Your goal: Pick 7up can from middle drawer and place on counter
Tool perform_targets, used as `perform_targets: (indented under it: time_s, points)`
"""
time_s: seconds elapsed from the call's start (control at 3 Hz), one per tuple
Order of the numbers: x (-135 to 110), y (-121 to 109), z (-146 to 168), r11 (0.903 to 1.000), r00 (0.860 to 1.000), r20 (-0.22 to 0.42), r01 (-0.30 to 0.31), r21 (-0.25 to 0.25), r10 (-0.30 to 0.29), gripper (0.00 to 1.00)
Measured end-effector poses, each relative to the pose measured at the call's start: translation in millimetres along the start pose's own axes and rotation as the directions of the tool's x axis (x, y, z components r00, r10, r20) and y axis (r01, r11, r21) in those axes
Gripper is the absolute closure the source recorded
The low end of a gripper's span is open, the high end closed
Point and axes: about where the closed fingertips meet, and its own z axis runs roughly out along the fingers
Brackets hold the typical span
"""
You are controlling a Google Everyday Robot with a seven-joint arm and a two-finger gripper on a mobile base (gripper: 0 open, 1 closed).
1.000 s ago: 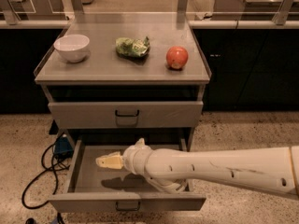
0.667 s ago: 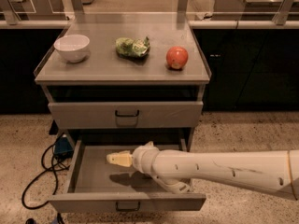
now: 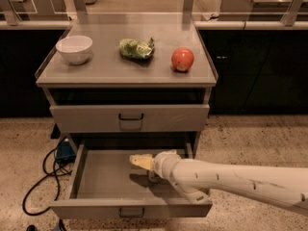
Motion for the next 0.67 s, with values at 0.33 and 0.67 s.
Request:
perform_targets:
  time_s: [0.33,0.67]
  points:
    - [38.5,21.8,56.7,0.9999,0.999,-0.035,-0.009,0.014,0.01,0.0]
    - [38.5,21.8,56.7,0.9999,0.999,-0.035,-0.009,0.014,0.01,0.0]
